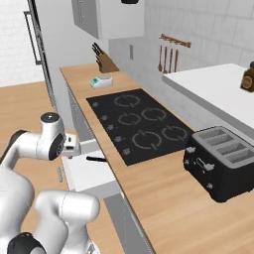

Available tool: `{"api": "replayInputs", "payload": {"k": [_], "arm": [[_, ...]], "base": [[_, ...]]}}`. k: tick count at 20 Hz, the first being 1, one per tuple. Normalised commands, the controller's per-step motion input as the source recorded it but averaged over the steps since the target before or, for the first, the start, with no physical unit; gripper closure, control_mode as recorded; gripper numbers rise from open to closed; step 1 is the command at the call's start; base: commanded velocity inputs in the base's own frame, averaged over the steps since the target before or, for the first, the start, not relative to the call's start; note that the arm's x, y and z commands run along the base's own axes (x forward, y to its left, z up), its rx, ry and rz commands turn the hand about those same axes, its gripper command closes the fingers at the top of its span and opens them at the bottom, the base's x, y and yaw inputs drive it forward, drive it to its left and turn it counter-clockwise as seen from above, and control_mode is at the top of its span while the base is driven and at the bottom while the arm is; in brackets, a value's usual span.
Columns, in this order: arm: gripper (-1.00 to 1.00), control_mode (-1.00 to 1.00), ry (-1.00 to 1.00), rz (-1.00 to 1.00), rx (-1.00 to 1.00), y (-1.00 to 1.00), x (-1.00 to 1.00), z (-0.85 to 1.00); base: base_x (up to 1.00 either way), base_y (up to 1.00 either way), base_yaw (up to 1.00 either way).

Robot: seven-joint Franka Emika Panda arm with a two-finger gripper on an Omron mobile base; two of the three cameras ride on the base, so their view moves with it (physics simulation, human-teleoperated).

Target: Pick up the knife from the drawer and place it on the cutting board. Then place the meat from the plate to the cutting board.

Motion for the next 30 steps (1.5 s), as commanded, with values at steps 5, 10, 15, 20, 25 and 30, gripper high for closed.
{"api": "replayInputs", "payload": {"k": [5,10,15,20,25,30], "arm": [[-1.0,-1.0,0.13,0.0,-0.08,0.42,0.5,-0.17],[-1.0,-1.0,0.09,0.0,-0.05,0.2,0.37,-0.2],[-1.0,-1.0,0.01,0.02,-0.01,0.0,0.2,-0.4],[-1.0,-1.0,0.0,0.03,0.0,0.0,0.25,-0.46],[-1.0,-1.0,0.0,0.03,0.0,0.0,0.25,-0.43],[-1.0,-1.0,0.0,0.03,0.0,0.01,0.11,-0.38]], "base": [[0.0,0.0,0.0],[0.0,0.0,0.0],[0.0,0.0,0.0],[0.0,0.0,0.0],[0.0,0.0,0.0],[0.0,0.0,0.0]]}}
